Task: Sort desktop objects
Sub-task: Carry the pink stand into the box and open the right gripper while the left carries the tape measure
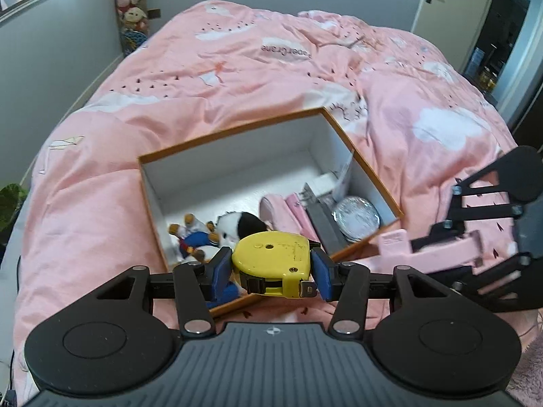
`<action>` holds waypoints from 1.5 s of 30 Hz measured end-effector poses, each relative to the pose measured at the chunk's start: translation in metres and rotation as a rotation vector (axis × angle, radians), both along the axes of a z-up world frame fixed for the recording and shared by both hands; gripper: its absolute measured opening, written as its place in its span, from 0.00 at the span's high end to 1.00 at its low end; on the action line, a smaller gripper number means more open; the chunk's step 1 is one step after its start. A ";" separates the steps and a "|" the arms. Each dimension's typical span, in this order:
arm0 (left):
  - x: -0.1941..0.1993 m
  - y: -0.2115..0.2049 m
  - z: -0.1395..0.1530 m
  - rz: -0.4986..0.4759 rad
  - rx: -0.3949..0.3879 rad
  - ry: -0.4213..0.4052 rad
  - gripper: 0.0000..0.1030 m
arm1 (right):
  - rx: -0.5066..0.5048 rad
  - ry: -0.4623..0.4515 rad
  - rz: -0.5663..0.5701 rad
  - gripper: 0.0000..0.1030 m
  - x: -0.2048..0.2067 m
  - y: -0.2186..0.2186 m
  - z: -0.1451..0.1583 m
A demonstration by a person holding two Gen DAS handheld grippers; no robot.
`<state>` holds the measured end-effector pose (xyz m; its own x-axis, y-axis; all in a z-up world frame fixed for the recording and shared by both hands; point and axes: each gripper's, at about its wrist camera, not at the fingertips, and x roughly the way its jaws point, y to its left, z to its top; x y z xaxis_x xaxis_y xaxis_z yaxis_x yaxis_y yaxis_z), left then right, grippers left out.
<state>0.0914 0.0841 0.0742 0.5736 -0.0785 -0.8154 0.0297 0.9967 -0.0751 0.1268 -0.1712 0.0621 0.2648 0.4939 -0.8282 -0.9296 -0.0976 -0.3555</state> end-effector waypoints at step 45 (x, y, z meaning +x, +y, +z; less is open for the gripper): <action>0.075 0.067 -0.057 -0.005 0.061 -0.007 0.44 | -0.002 0.106 0.047 0.72 0.202 0.157 -0.114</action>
